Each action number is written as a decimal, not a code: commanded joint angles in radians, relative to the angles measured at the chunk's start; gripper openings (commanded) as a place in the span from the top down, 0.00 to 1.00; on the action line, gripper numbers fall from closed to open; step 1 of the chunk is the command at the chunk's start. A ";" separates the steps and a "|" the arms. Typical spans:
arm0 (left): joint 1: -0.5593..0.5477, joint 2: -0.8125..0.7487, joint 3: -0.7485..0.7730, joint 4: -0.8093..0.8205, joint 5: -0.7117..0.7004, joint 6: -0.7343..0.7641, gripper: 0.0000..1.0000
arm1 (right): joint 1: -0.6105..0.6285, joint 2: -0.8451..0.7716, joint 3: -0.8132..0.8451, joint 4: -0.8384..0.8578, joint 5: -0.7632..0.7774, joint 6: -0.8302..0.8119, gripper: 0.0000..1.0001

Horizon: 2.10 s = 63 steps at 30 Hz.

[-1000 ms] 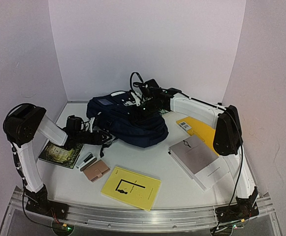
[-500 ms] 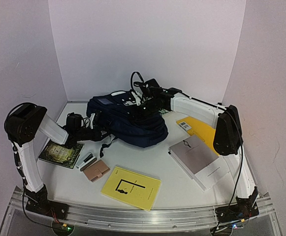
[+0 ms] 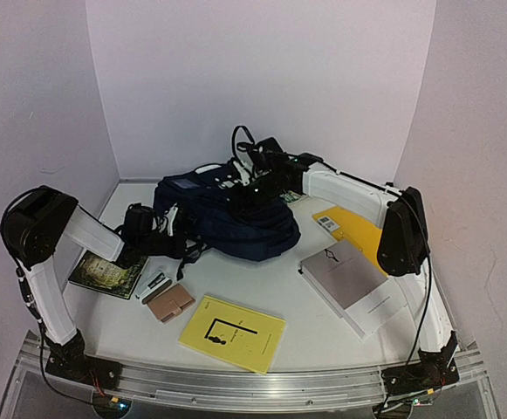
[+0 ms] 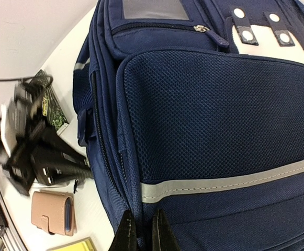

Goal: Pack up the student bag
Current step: Unzip the student bag at the center of the board.

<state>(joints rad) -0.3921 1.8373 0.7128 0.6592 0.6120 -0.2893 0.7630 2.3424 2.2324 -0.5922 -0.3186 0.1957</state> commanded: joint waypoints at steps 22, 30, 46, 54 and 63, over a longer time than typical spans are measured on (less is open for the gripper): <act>-0.252 -0.042 0.139 -0.221 -0.163 -0.083 1.00 | -0.089 -0.116 -0.100 0.128 -0.164 0.043 0.26; -0.208 -0.073 0.118 -0.244 -0.150 -0.111 1.00 | -0.181 -0.312 -0.513 0.119 -0.245 -0.075 0.15; -0.264 -0.097 0.139 -0.332 -0.155 -0.102 1.00 | -0.138 -0.056 -0.514 0.295 -0.388 0.083 0.59; -0.398 0.047 0.331 -0.412 -0.197 -0.071 1.00 | -0.121 -0.022 -0.507 0.393 -0.364 0.202 0.73; -0.416 0.131 0.417 -0.364 -0.197 -0.126 0.91 | -0.144 -0.103 -0.562 0.415 -0.351 0.209 0.66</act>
<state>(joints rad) -0.7826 1.9649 1.0725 0.2126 0.3725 -0.4025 0.6121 2.2967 1.6987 -0.2611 -0.6514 0.4028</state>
